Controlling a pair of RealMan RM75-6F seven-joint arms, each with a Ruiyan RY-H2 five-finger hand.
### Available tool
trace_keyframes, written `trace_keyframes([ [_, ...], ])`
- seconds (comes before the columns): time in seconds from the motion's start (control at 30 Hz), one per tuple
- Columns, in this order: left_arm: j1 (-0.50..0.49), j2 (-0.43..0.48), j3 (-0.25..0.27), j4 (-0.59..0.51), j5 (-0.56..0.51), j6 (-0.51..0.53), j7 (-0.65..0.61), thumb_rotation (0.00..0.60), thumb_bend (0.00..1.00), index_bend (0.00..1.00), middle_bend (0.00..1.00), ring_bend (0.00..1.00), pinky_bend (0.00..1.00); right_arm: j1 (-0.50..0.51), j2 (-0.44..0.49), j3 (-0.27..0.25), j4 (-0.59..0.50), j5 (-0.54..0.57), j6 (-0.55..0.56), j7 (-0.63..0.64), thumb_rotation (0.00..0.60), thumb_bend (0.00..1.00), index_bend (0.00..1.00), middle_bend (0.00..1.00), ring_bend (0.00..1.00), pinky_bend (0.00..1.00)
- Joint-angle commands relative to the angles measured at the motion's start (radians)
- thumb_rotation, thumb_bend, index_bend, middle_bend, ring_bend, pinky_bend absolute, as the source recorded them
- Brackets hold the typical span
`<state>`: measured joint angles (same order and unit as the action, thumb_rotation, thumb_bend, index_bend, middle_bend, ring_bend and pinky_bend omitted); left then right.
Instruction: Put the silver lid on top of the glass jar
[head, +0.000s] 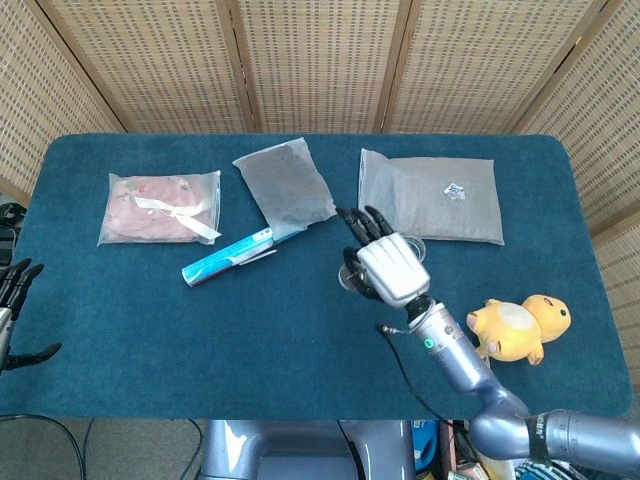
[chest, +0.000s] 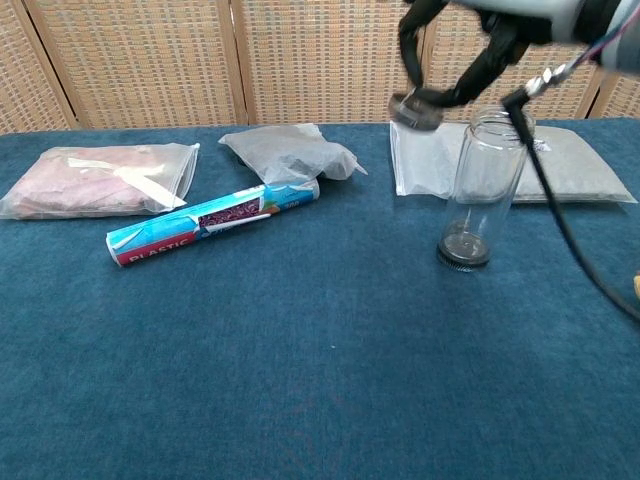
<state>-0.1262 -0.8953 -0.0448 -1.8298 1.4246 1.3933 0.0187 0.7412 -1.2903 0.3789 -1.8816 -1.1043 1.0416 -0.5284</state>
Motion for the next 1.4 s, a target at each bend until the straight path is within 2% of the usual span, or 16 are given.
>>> trace_keyframes([
  [0.03, -0.001, -0.003, -0.002, 0.0, -0.006, -0.001, 0.007, 0.6, 0.06, 0.0, 0.0, 0.0, 0.0, 0.012, 0.098, 0.072, -0.01, 0.104, 0.009, 0.002, 0.6, 0.63, 0.63, 0.0, 0.0, 0.0],
  [0.13, -0.003, -0.005, -0.002, -0.002, -0.01, -0.005, 0.013, 0.6, 0.06, 0.0, 0.0, 0.0, 0.0, 0.016, 0.131, 0.07, 0.008, 0.152, 0.001, 0.002, 0.6, 0.63, 0.63, 0.0, 0.0, 0.0],
  [0.37, -0.002, -0.008, -0.004, -0.006, -0.012, 0.0, 0.025, 0.6, 0.06, 0.0, 0.0, 0.0, 0.0, 0.016, 0.152, 0.023, 0.042, 0.178, -0.032, 0.04, 0.6, 0.64, 0.65, 0.0, 0.0, 0.0],
  [0.7, 0.0, -0.004, -0.008, -0.007, -0.017, 0.006, 0.021, 0.6, 0.06, 0.0, 0.0, 0.0, 0.0, 0.032, 0.136, -0.026, 0.073, 0.181, -0.028, 0.062, 0.6, 0.65, 0.65, 0.0, 0.0, 0.0],
  [1.4, 0.002, 0.002, -0.009, -0.002, -0.015, 0.006, 0.0, 0.6, 0.06, 0.0, 0.0, 0.0, 0.0, 0.067, 0.095, -0.082, 0.104, 0.217, -0.011, 0.039, 0.6, 0.65, 0.65, 0.0, 0.0, 0.0],
])
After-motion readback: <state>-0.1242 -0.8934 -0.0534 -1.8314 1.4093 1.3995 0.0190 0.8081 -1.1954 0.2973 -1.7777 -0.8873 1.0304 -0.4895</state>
